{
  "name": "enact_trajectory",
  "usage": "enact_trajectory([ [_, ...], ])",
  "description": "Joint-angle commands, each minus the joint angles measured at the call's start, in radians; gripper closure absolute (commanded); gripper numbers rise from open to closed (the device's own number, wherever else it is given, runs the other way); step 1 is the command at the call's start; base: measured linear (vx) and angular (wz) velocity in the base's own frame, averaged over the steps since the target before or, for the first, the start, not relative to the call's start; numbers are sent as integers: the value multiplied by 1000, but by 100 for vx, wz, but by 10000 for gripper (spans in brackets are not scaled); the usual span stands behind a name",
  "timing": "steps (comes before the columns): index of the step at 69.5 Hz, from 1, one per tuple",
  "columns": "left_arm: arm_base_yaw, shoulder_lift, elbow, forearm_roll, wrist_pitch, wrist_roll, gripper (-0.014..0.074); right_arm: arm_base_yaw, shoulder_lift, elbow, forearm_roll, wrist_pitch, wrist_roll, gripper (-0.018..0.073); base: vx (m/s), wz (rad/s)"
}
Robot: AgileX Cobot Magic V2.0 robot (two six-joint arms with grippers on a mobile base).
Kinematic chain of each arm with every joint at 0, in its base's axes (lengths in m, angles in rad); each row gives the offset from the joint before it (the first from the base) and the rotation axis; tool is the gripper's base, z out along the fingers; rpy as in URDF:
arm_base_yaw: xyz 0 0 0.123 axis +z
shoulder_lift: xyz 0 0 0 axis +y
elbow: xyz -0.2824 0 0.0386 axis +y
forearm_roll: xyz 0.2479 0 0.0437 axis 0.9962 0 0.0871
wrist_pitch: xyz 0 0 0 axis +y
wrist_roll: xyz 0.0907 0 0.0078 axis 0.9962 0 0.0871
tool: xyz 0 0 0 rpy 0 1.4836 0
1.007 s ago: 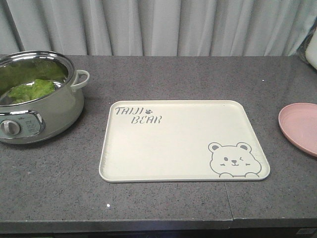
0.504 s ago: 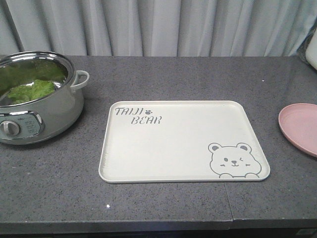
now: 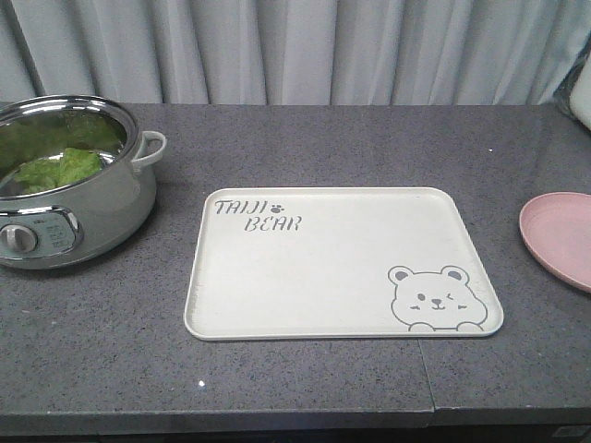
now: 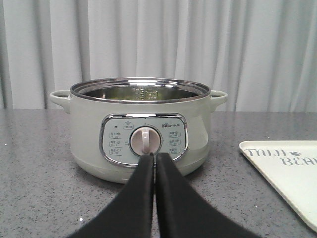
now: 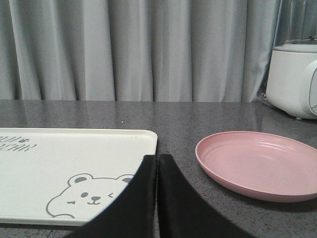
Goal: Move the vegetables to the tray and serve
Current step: 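Move the left gripper above the lettuce inside the pot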
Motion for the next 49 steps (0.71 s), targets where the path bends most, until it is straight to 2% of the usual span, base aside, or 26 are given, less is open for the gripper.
enact_trajectory([
  [1,2,-16,23,-7,-63,-2,603,-1,-4,7,-3,-75,-7,564,0,0],
  [29,2,-16,-9,-25,-94,-6,603,-1,1,-26,8,-105,-19,564,0,0],
  [41,2,-3,-185,-33,-53,-3,603,-1,71,-201,-7,47,-30,564,0,0],
  [49,2,59,-359,-33,73,-3,603,-1,162,-360,-22,159,-30,564,0,0],
])
